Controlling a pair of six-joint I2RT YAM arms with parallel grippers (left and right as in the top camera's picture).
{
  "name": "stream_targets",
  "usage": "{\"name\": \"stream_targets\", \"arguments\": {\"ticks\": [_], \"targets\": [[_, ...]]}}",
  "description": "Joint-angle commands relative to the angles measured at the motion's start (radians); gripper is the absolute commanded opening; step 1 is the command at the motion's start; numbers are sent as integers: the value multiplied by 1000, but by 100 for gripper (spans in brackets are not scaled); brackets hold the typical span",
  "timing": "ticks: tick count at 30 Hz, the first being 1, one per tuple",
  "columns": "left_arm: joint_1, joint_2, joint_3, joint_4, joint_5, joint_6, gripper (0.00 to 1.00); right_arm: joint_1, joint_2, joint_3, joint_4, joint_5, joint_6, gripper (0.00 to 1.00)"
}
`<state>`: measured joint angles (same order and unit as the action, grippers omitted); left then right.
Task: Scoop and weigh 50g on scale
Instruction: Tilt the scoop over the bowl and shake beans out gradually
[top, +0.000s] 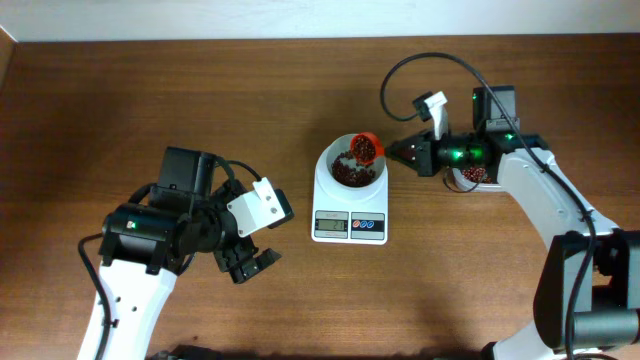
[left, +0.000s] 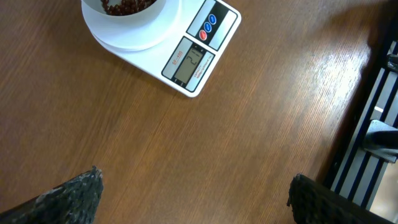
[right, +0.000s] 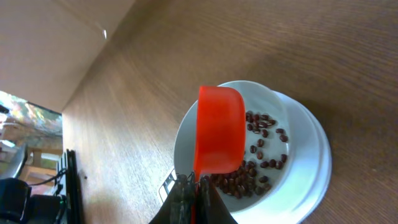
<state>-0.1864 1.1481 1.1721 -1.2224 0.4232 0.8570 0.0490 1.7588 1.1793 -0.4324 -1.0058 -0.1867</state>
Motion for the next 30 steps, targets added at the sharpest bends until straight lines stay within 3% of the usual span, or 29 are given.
{"name": "stream_targets", "arguments": {"ticks": [1,15,16,30], "targets": [[6,-9,-6,-1,18,8,99,55,-18,1,12,27,-24,4],[6,-9,-6,-1,18,8,99,69,-18,1,31,48,-27,4],[6,-9,-6,-1,18,8,99,69,-18,1,32,122,-13,4],[6,-9,-6,-1,18,8,99,69,-18,1,23,53,-65,4]]}}
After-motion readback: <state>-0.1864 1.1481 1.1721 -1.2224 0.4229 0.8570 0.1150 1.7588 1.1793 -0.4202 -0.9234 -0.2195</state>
